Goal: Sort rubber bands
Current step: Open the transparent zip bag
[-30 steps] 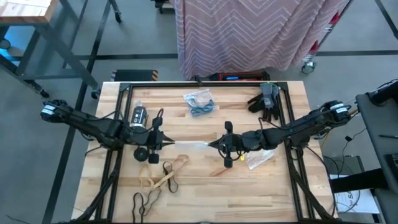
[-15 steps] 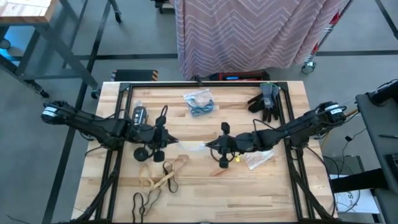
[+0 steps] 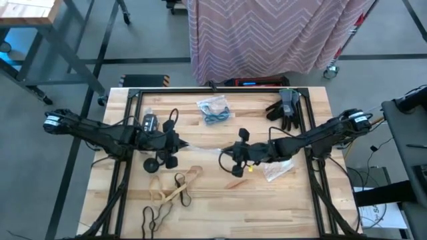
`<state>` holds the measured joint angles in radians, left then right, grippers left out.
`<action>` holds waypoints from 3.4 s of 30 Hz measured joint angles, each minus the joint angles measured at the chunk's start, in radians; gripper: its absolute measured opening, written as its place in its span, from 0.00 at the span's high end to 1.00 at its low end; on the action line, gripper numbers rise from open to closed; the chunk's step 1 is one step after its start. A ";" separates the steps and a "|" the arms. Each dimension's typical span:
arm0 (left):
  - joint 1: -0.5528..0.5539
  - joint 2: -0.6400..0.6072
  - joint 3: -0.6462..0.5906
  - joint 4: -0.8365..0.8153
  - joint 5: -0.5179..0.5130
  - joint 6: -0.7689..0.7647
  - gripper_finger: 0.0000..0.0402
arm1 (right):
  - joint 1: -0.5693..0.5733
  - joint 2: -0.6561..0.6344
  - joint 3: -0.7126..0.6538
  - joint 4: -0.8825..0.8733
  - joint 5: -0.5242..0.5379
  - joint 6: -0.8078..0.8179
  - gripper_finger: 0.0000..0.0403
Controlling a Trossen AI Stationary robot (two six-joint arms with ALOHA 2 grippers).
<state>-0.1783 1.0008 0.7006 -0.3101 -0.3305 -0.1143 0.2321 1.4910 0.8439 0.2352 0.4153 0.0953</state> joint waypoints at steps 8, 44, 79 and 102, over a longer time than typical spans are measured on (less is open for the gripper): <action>0.000 0.000 0.000 -0.005 0.000 0.000 1.00 | 0.000 0.000 0.001 0.000 0.000 0.009 0.86; 0.076 0.002 0.000 0.014 -0.028 -0.137 1.00 | -0.039 -0.002 0.001 0.032 0.092 0.054 1.00; 0.079 0.140 0.090 -0.126 0.134 -0.033 1.00 | -0.106 0.087 0.167 -0.298 -0.029 0.036 1.00; -0.080 0.077 0.088 -0.121 0.152 0.081 1.00 | 0.046 0.032 0.239 -0.388 -0.128 -0.244 1.00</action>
<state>-0.2581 1.0782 0.7887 -0.4315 -0.1781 -0.0333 0.2784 1.5230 1.0824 -0.1530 0.2871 -0.1488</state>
